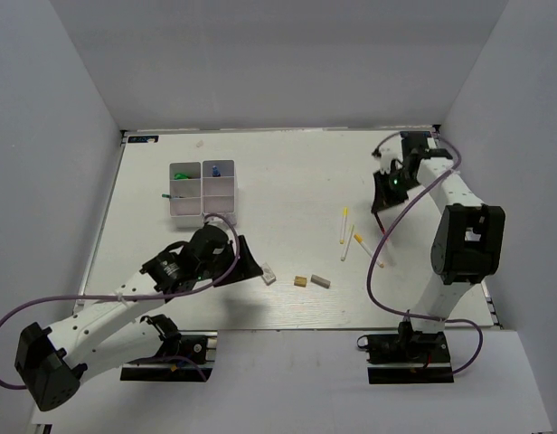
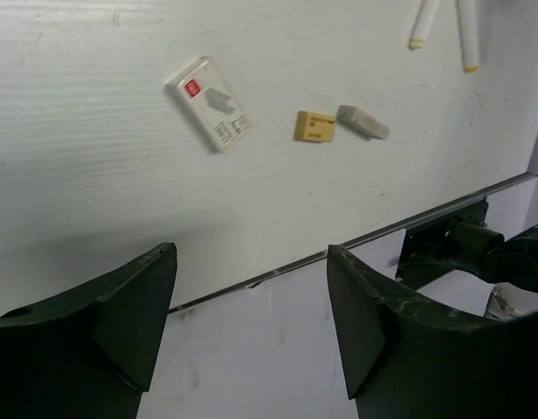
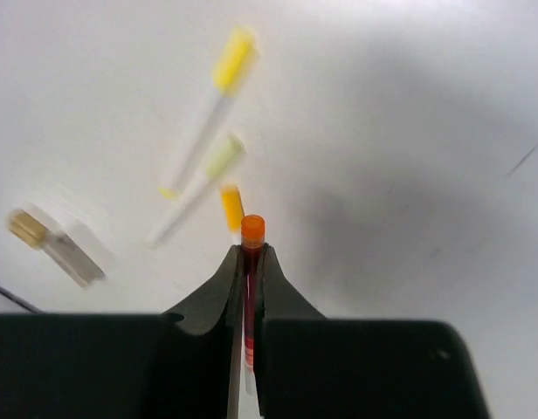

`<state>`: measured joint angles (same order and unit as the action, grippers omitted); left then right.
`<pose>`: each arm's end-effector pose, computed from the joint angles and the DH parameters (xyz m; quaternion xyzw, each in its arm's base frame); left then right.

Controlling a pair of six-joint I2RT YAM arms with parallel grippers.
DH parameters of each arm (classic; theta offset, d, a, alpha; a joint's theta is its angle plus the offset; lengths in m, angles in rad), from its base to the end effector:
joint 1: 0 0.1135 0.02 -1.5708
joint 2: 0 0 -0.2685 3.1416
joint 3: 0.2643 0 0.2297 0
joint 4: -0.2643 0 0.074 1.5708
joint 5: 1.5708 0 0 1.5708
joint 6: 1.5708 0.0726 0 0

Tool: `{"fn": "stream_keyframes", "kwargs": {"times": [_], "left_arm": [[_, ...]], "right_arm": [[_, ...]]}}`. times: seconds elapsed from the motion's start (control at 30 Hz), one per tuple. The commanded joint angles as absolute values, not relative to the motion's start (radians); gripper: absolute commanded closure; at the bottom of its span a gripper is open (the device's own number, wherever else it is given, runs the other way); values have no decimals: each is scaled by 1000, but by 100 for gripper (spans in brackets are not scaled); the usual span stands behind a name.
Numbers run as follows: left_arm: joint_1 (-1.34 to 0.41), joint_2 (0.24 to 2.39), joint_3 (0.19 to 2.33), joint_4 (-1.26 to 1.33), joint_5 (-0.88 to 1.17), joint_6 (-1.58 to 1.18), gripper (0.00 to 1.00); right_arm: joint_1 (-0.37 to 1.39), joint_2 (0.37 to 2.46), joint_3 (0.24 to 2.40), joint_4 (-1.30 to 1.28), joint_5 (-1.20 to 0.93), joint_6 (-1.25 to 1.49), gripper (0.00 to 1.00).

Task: Sort the stationery into containers
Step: Grab a piece of stationery with the right arm, then place the stationery into the container

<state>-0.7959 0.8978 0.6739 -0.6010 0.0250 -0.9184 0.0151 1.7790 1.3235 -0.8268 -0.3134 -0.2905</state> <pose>0.1258 -0.1310 0.2251 -0.0524 0.9297 -0.2831 0.2297 0.3413 0.0275 0.1954 -0.1709 0.9627 0.1335 0.1618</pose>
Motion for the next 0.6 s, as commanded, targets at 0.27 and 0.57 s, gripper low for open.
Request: {"fn": "stream_keyframes", "kwargs": {"times": [0.27, 0.57], "left_arm": [[-801, 790, 565, -692, -52, -1097, 21], [-801, 811, 505, -667, -20, -1098, 22]], "right_arm": [[245, 1844, 1927, -687, -793, -313, 100], [497, 1981, 1971, 36, -952, -89, 100]]}}
